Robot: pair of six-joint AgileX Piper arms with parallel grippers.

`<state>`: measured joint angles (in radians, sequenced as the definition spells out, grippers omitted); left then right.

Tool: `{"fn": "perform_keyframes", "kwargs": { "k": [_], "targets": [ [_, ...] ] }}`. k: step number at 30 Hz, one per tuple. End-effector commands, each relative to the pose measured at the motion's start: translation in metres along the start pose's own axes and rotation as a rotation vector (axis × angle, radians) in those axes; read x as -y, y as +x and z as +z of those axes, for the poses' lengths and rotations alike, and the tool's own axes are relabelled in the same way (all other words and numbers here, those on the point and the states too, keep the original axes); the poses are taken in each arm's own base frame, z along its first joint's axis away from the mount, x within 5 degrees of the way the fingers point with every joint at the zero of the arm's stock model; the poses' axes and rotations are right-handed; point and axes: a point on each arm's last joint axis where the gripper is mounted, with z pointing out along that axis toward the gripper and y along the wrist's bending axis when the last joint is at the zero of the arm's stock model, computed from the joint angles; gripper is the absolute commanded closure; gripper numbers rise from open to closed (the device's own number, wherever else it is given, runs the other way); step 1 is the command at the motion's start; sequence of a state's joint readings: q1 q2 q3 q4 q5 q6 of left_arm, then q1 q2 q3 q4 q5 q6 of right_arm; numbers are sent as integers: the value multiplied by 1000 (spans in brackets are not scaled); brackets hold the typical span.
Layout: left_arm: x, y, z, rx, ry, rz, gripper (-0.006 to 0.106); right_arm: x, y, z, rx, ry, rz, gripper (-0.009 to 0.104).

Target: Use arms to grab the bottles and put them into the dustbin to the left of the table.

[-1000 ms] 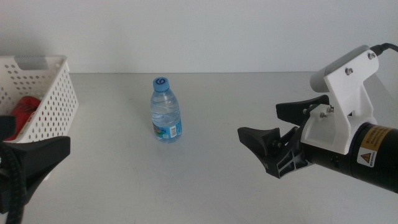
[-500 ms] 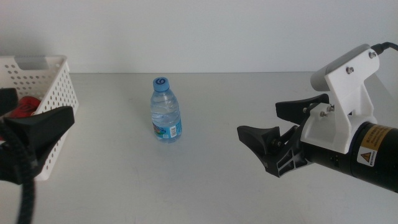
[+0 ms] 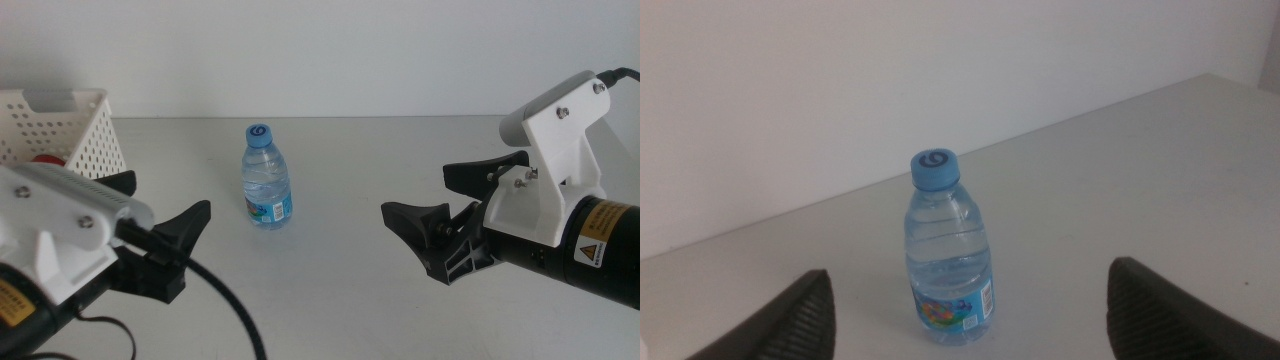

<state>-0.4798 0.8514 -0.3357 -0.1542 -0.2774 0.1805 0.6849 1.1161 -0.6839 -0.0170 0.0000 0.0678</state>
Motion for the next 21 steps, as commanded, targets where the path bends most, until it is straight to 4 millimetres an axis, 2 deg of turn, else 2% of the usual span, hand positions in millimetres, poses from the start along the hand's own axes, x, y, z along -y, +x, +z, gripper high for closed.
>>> {"fn": "perform_keyframes", "kwargs": {
  "k": [1, 9, 18, 21],
  "targets": [
    [0, -20, 13, 118, -14, -1, 8, -2, -19, -7, 116, -10, -20, 24],
    [2, -30, 74, 54, -14, -23, 8, -2, -19, -7, 116, -10, -20, 24],
    [3, -20, 132, 74, -33, -48, 8, -2, -19, -7, 116, -10, -20, 24],
    [-3, -12, 151, 44, -45, -40, 8, -2, -19, -7, 116, -10, -20, 24]
  ]
}}
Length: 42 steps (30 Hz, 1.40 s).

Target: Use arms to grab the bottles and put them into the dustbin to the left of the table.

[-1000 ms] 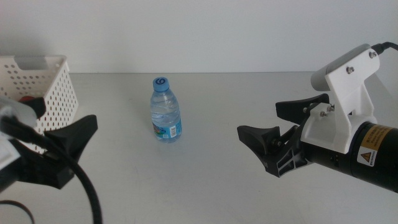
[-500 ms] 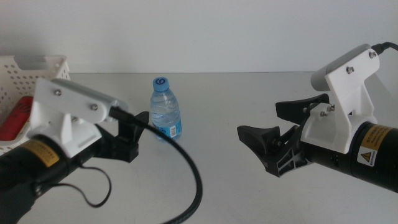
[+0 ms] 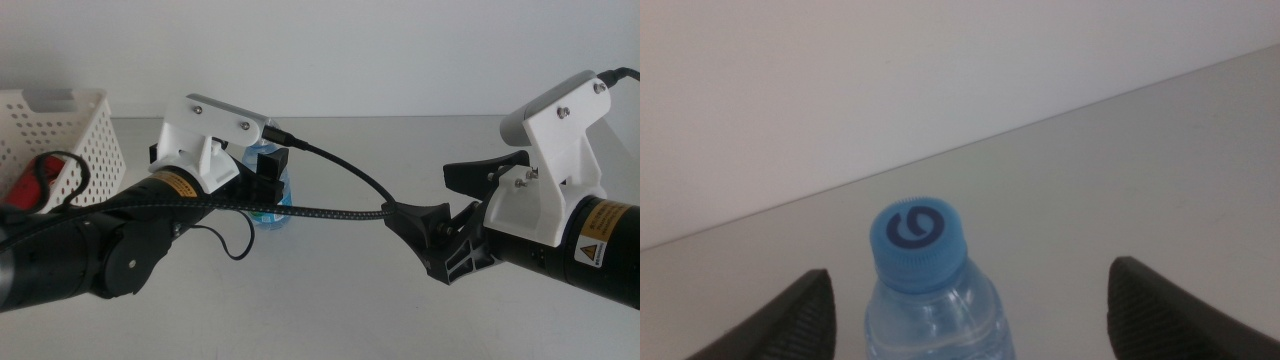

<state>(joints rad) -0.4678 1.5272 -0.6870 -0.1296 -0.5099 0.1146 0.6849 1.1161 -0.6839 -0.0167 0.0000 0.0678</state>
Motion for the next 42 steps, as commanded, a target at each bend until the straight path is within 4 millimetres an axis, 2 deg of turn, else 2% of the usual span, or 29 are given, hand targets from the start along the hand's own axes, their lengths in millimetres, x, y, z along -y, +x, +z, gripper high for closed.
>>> {"fn": "perform_keyframes", "kwargs": {
  "k": [1, 14, 24, 27, 32, 35, 37, 42],
  "targets": [
    [-5, -21, 9, 135, -16, -12, 8, -2, -19, -7, 116, -10, -20, 24],
    [-25, 20, 55, 157, 51, -91, 8, -2, -19, -7, 116, -10, -20, 24],
    [-25, 50, 87, 167, 65, -145, 10, -2, -19, -7, 116, -10, -20, 24],
    [-23, 52, 89, 147, 84, -123, 22, -2, -19, -7, 116, -10, -20, 24],
    [-17, 39, 82, 114, 146, -36, 68, -2, -19, -7, 116, -10, -20, 24],
    [-22, 24, 78, 29, 94, -39, 91, -2, -19, -7, 116, -10, -20, 24],
    [-26, 9, 75, -5, 59, -51, 102, -2, -19, -7, 116, -10, -20, 24],
    [-32, -42, 56, -71, 0, -30, 102, -2, -19, -7, 116, -10, -20, 24]
  ]
}}
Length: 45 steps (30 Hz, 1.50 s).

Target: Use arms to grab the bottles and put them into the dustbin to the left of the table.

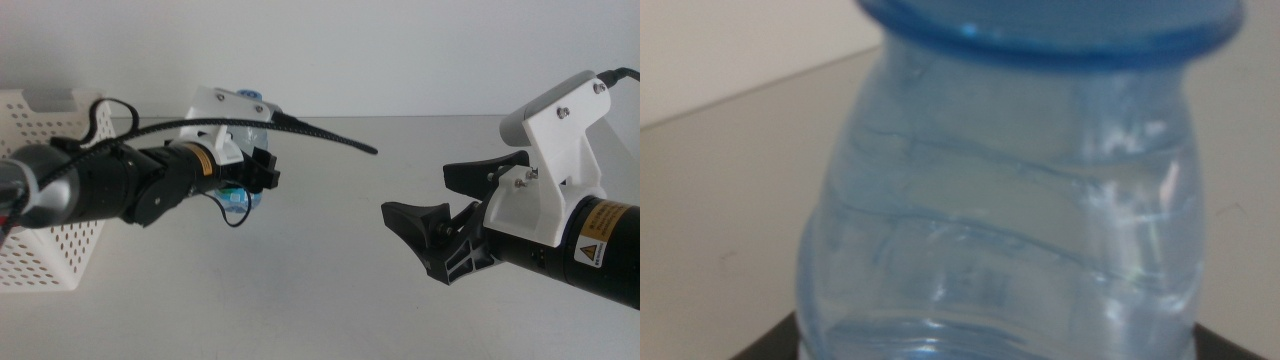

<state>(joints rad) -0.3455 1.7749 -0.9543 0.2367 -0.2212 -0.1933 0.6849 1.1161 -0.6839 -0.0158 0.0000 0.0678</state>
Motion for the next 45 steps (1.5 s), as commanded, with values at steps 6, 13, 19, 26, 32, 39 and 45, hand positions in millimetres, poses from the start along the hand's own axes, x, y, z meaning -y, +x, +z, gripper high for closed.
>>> {"fn": "perform_keyframes", "kwargs": {
  "k": [6, 13, 19, 26, 32, 39, 45],
  "targets": [
    [-11, -113, -70, 143, -89, -10, 102, -2, -19, -7, 116, -10, -21, 24],
    [-75, -157, -114, -56, -237, 14, 102, -2, -19, -7, 115, -10, -21, 24],
    [-141, -159, -150, -186, -316, 47, 102, -2, -17, -4, 107, -10, -21, 24],
    [-205, -128, -163, -271, -406, -129, 102, -2, -17, -4, 107, -10, -21, 24],
    [-225, -102, -139, -367, -374, -208, 102, -2, -17, -4, 107, -10, -21, 24],
    [-238, -64, -99, -528, -311, -262, 102, -2, -17, -4, 107, -10, -21, 24],
    [-242, -42, -77, -608, -255, -304, 93, -2, -17, -4, 107, -10, -21, 24]
  ]
}}
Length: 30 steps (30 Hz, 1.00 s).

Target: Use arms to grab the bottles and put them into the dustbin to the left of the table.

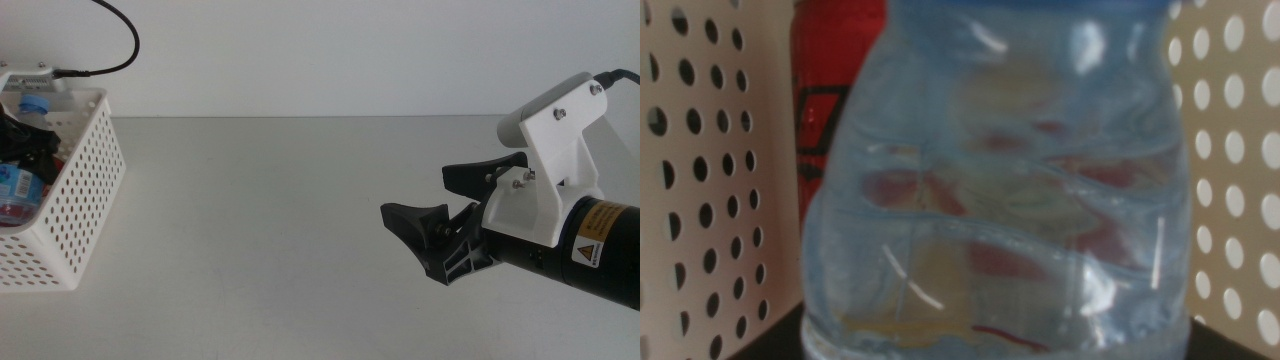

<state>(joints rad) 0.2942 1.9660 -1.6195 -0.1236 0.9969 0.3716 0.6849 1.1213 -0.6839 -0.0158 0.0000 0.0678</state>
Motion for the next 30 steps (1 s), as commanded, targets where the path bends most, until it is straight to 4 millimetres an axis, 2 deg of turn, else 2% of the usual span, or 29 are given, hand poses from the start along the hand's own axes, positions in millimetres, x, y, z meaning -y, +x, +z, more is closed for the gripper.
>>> {"fn": "perform_keyframes", "kwargs": {
  "k": [1, 4, 10, 16, 20, 30],
  "targets": [
    [5, -10, -26, 95, 14, -6, 89, -2, -18, -6, 112, -10, -21, 24],
    [5, -9, -22, 79, 21, 6, 69, -2, -18, -6, 112, -10, -21, 24],
    [6, -9, -21, 69, 20, 39, 8, -2, -18, -6, 112, -10, -21, 24],
    [17, -9, -31, 66, 24, 39, 7, -2, -18, -6, 112, -10, -21, 24],
    [22, -8, -50, 81, -12, 34, 7, -2, -18, -6, 112, -10, -21, 24],
    [37, 6, -129, 206, -74, 20, 7, -2, -18, -6, 113, -10, -21, 24]
  ]
}}
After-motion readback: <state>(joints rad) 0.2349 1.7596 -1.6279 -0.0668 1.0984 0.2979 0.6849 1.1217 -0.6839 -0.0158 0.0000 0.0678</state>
